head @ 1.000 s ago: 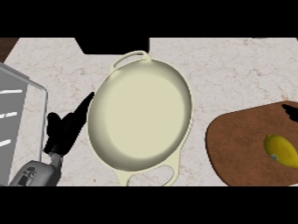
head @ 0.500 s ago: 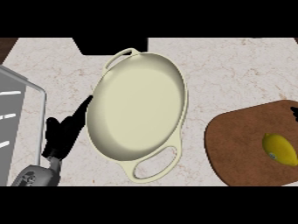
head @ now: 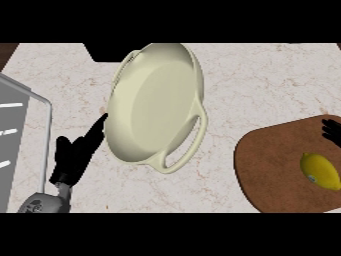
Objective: Pick the lemon from the cutting board and place it in the pot
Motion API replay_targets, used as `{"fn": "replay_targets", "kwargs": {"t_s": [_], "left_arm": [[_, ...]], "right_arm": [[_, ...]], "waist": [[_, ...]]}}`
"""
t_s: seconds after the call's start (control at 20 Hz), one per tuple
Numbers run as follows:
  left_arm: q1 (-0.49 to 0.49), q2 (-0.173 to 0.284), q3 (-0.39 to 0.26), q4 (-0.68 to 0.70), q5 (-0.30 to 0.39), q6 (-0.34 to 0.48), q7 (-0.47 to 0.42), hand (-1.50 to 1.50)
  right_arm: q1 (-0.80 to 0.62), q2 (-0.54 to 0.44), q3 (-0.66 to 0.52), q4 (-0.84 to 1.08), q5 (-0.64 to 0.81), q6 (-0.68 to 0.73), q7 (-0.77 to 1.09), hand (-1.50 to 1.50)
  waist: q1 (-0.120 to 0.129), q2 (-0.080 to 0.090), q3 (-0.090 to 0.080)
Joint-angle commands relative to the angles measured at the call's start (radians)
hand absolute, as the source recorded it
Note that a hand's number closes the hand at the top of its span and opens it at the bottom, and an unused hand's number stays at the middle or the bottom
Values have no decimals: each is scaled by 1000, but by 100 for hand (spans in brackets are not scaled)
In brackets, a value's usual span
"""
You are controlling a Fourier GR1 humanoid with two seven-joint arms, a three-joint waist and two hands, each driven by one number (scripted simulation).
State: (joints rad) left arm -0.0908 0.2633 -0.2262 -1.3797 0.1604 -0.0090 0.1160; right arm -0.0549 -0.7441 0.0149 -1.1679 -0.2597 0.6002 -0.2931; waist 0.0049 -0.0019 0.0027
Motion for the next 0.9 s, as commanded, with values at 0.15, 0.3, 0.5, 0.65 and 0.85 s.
{"fn": "replay_targets", "kwargs": {"t_s": [0.15, 0.3, 0.5, 0.65, 0.85], "left_arm": [[24, -34, 10, 38, -28, -40, -25, 0], [-29, -50, 30, 25, -36, -25, 28, 0], [-5, -18, 68, 65, -36, -76, -36, 0], [-33, -53, 47, 70, -51, -46, -10, 0], [-5, -44, 45, 20, -42, -58, 13, 0]], "right_arm": [[-84, 115, -6, 199, 79, 42, -41, -150], [41, 152, 4, 95, 94, 25, -51, -150], [-30, 204, 20, 189, 177, 11, -127, 150], [-55, 193, 72, 267, 326, -34, -320, 150], [-57, 189, 38, 301, 247, 28, -314, 150]], "waist": [[2, 3, -2], [-10, 1, -3], [-5, 2, -3], [0, 5, -1], [1, 3, -2]]}}
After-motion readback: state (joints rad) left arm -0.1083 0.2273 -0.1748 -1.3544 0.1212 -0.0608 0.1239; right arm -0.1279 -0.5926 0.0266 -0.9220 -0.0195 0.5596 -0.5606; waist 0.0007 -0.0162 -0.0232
